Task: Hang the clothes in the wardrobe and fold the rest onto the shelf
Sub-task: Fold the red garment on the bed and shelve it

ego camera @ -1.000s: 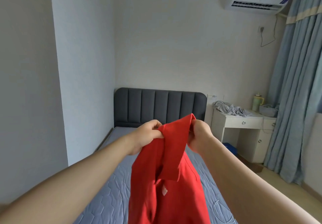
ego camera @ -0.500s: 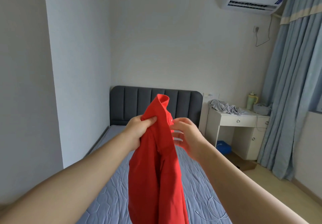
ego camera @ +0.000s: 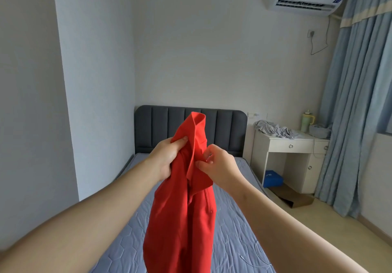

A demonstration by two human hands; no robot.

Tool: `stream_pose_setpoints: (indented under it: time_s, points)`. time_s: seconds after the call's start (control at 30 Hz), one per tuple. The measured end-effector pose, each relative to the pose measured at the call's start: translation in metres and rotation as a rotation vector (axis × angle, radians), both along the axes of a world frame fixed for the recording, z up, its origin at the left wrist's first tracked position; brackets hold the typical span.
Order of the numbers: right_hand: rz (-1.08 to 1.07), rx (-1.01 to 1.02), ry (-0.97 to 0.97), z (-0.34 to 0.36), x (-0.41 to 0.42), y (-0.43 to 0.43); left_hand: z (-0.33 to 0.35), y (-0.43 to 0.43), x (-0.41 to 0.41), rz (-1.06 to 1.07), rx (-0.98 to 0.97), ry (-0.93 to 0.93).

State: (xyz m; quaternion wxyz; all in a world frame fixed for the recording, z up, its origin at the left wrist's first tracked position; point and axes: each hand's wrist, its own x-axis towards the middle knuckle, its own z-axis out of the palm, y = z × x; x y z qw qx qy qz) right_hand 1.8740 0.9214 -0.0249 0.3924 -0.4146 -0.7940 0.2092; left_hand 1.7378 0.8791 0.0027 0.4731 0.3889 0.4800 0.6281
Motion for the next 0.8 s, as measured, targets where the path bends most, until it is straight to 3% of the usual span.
stream_pose_setpoints:
  time_s: [0.27, 0.33, 0.4, 0.47, 0.63, 0.8]
  points:
    - [-0.205, 0.033, -0.082, 0.004, 0.008, 0.003, 0.000, -0.008, -0.019, 0.105, 0.003, 0.066]
    - [-0.238, -0.064, 0.157, 0.012, 0.007, 0.003, -0.002, -0.008, -0.023, 0.200, 0.027, 0.234]
    - [-0.125, -0.284, 0.551, 0.022, 0.003, 0.001, -0.004, -0.011, -0.021, 0.283, 0.051, 0.423]
    - [0.029, -0.448, 0.775, 0.029, -0.001, -0.004, -0.008, -0.015, -0.014, 0.236, 0.074, 0.472]
    - [0.134, -0.439, 0.684, 0.034, -0.009, -0.010, -0.019, -0.021, 0.000, -0.121, 0.041, 0.404]
    - [0.249, -0.481, 0.604, 0.019, -0.007, -0.012, -0.035, -0.015, 0.002, -0.058, 0.027, 0.421]
